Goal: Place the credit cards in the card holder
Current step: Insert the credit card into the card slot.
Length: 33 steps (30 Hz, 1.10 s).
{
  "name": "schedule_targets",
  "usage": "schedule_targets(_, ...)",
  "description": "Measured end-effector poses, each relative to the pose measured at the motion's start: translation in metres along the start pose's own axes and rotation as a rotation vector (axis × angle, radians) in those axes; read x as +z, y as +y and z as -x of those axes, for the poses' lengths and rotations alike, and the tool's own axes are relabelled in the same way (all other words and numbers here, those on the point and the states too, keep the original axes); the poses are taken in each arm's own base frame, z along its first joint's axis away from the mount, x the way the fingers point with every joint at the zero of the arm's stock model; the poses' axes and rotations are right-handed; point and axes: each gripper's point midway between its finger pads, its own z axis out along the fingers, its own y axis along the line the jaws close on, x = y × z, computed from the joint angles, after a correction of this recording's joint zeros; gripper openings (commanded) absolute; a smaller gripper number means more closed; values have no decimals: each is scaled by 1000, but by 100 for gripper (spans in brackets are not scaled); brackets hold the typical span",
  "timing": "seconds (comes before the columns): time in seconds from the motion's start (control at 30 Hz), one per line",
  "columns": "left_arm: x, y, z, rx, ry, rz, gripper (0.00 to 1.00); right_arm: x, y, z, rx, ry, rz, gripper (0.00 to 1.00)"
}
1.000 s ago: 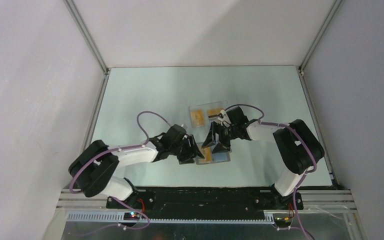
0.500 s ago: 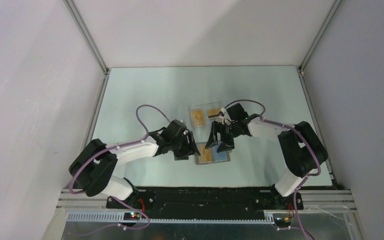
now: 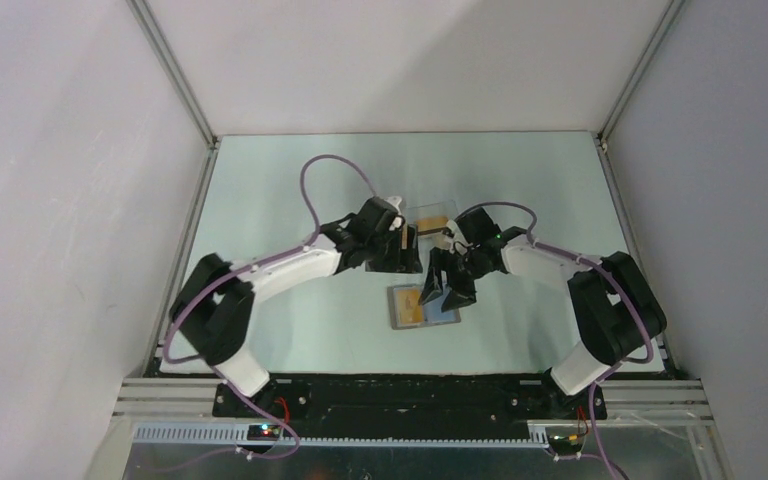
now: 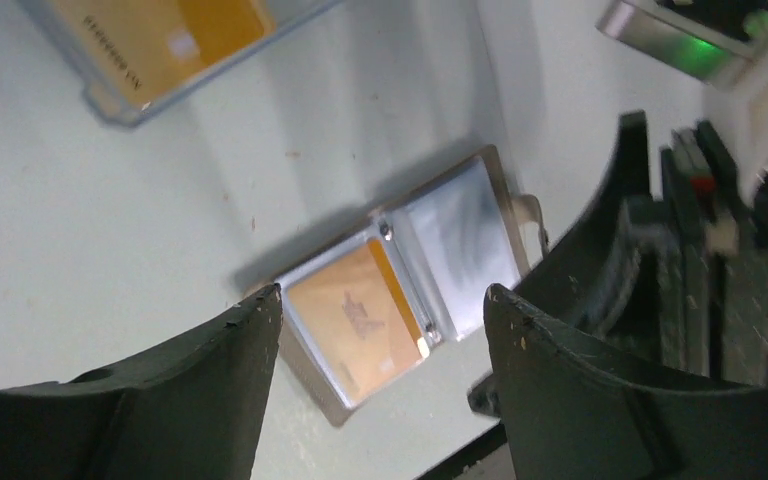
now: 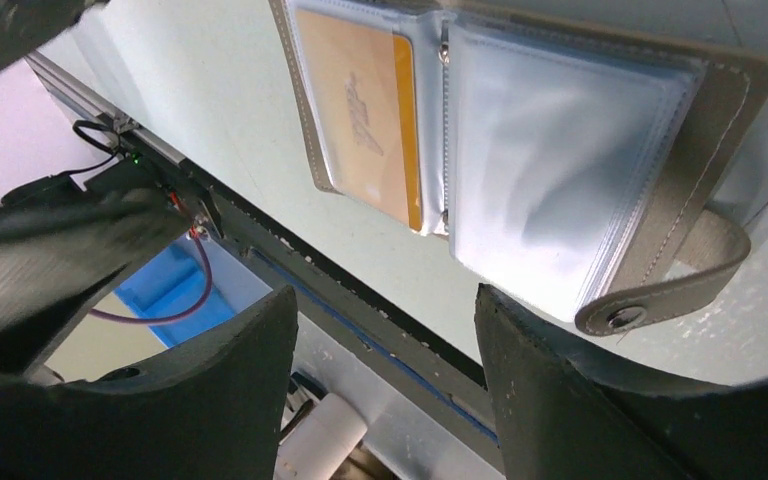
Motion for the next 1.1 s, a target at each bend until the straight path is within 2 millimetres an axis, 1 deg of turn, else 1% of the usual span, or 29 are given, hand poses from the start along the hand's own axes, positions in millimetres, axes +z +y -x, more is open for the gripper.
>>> schedule_targets(0.03, 7, -2, 3, 8, 8, 0, 78, -1, 0, -1, 5, 2, -1, 69)
schedule_targets(0.1, 21, 0, 1, 16, 35, 11, 78, -2, 0, -5, 17, 7, 1, 69)
schedule_targets(0.17, 35, 8, -8, 14, 77, 37, 78, -3, -3, -12, 32, 14, 0, 70)
schedule_targets(0.23, 44, 16, -18, 9, 117, 64, 78, -3, -9, -23, 57, 24, -7, 71)
schedule_targets(0.33, 50, 23, -29, 2, 156, 82, 77, -2, -18, -39, 92, 48, -22, 71)
schedule_targets(0.4, 51, 22, -33, -3, 174, 76, 77, 0, -22, -47, 114, 65, -33, 71)
schedule_targets(0.47, 51, 21, -35, -6, 185, 68, 76, 2, -26, -52, 130, 75, -44, 71)
schedule_targets(0.57, 51, 19, -37, -14, 196, 56, 75, 4, -29, -53, 145, 72, -57, 71)
schedule_targets(0.7, 51, 21, -46, -38, 215, 54, 74, 10, -35, -45, 169, 59, -65, 71)
schedule_targets(0.8, 48, 20, -51, -63, 217, 46, 71, 12, -39, -37, 221, 65, -52, 71)
schedule_targets(0.9, 45, 18, -58, -83, 223, 41, 68, 12, -38, -19, 245, 51, -29, 71)
schedule_targets(1.1, 31, 8, -90, -126, 262, 38, 60, 11, -39, 15, 271, 14, -6, 71)
